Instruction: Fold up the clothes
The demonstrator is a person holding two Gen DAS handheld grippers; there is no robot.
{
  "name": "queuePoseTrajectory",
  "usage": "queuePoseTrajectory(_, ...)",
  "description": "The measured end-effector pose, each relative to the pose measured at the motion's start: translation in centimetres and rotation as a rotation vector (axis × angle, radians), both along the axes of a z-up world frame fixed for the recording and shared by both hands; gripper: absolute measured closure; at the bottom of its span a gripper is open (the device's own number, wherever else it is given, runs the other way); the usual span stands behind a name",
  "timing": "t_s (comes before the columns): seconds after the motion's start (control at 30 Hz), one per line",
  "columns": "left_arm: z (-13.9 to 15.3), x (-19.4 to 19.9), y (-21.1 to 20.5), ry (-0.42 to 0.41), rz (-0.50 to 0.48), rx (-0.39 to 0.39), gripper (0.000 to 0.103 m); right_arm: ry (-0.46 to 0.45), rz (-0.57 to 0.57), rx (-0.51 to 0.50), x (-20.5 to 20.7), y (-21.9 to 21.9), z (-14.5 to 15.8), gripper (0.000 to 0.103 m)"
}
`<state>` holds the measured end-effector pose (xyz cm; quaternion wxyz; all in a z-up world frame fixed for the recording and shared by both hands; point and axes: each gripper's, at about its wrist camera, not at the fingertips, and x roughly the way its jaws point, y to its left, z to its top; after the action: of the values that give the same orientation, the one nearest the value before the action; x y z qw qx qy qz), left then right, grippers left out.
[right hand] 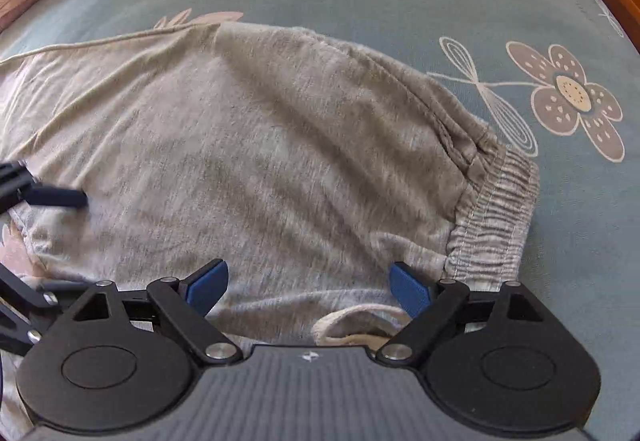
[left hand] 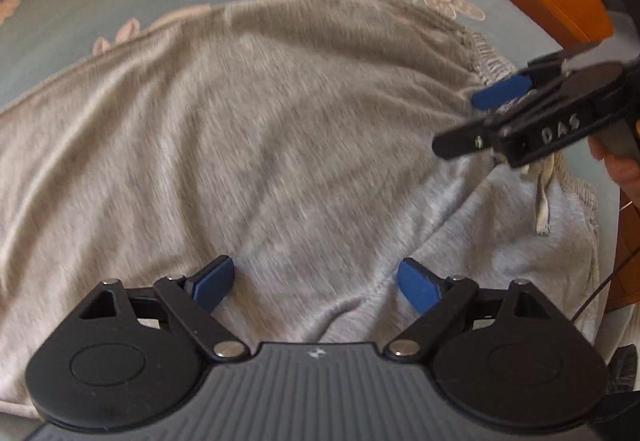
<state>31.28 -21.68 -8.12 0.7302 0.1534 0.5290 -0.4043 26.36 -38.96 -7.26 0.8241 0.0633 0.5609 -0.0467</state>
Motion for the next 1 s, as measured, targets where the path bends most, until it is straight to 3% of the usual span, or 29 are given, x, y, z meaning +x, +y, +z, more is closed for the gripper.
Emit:
queuePoseTrajectory(0.23, 0.5, -3.1, -0.9, 0.038, -0.1, 0.016, 0.006, -0.07, -0.017, -0.03, 1.5, -1.9, 0.3, 0.01)
queuePoseTrajectory(0.3, 0.9, -3.3, -1.0, 0.059, -0.116, 0.013, 0.006, -0.05, -0.032, -0.008, 1.5, -3.3, -0.9, 0.009)
queuePoseTrajectory(0.4, 2.3, -2.7, -0.7, 0.058, -0.1, -0.071, 0.006, -0.065, -0.031, 0.005, 1.3, -3.5, -0.8, 0.009)
queuePoseTrajectory(0.47, 2.8, -1.8, -0.7, 0.002, -0.06, -0.092, 0.006, -0.069, -0.024, 0.004, 1.4, -3.2, -1.0, 0.002)
queuePoseTrajectory(0.57, 1.3, 0.2, -1.0, 0.015, 0.028, -0.052, 0.006, -0.057, -0.025, -0.017, 1.8, -2.5, -1.3, 0.0)
queuePoseTrajectory(0.6, 0.4, 0.8, -1.0, 0.054, 0.047, -0.042, 0.006, -0.053, -0.032, -0.022, 1.9, -2.4, -1.3, 0.0)
queuePoseTrajectory(0.63, 0.1, 0.7, -0.8, 0.05, 0.053, -0.06, 0.004, -0.051, -0.036, -0.018, 2.2, -2.4, -1.4, 0.0)
queuePoseTrajectory(0.93, 1.1, 0.0, 0.7, 0.082, -0.016, -0.057, 0.003, -0.084, -0.028, -0.026, 1.9, -2.1, -1.7, 0.0)
queuePoseTrajectory(1.0, 2.0, 1.2, 1.7, 0.021, 0.016, -0.062, 0.003, -0.096, -0.027, -0.029, 1.7, -2.1, -1.8, 0.0)
